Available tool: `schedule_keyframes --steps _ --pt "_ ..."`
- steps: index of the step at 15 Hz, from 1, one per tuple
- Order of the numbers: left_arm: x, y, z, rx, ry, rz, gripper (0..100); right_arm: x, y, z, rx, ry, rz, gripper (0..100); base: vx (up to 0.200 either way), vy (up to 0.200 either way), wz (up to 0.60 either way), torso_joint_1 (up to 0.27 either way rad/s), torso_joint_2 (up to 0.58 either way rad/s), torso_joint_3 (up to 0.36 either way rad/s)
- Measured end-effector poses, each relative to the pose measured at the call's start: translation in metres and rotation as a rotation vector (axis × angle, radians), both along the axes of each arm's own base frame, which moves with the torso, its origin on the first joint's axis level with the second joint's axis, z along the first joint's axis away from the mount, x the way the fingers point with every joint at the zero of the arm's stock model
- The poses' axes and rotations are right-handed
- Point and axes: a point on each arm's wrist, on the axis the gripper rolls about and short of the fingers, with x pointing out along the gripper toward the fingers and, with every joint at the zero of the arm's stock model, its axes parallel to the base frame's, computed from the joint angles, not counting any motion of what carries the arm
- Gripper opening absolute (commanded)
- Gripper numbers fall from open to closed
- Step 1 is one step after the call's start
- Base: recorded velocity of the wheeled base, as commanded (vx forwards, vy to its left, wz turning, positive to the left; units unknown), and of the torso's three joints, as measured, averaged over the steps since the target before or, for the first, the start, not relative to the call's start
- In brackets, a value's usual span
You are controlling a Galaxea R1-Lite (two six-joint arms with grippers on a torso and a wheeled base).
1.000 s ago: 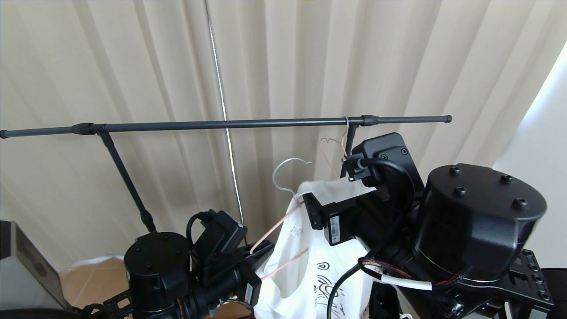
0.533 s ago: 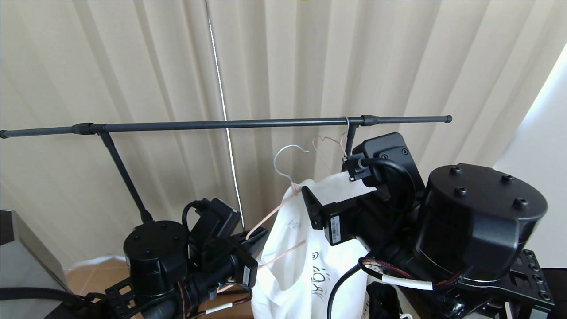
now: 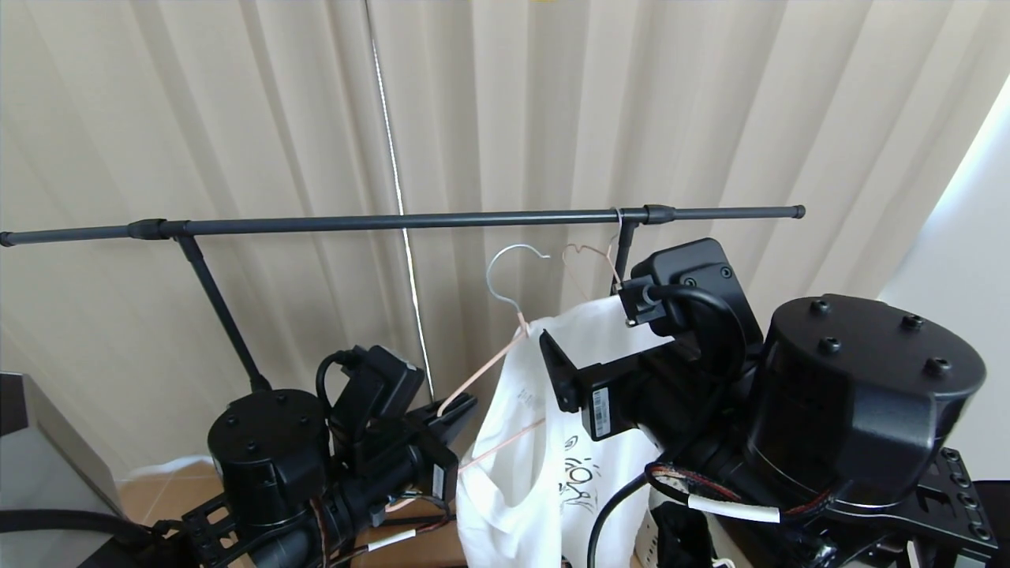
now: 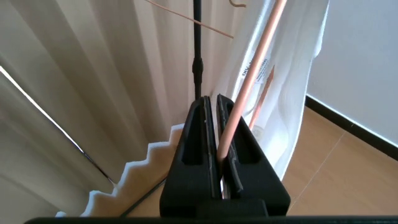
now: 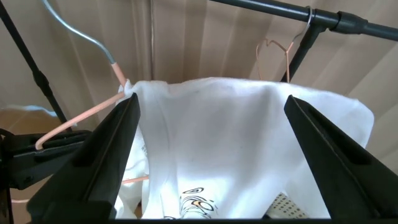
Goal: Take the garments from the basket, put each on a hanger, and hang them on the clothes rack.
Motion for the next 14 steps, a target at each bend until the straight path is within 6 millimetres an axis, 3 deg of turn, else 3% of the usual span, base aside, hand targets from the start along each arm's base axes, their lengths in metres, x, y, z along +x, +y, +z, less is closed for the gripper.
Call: schedule_keyframes --steps 3,7,11,14 --pt "0.000 0.001 0.000 -0.009 0.009 0.004 0 -0.004 -0.007 0.001 -0.007 0.001 0.019 100 0.000 0.000 0.00 0.000 0.00 0.000" --pt "-0.002 0.006 -0.005 0.008 0.025 0.002 0 -0.005 -0.032 0.014 -0.074 -0.026 0.105 100 0.000 0.000 0.00 0.000 0.00 0.000" --pt "-0.003 0.009 -0.004 0.026 -0.007 -0.003 0 -0.007 -0.078 0.023 -0.275 0.100 0.199 100 0.000 0.000 0.00 0.000 0.00 0.000" --pt "-0.002 0.012 -0.004 0.038 -0.016 -0.090 0 -0.004 -0.117 0.049 -0.303 0.207 0.295 100 0.000 0.000 0.00 0.000 0.00 0.000"
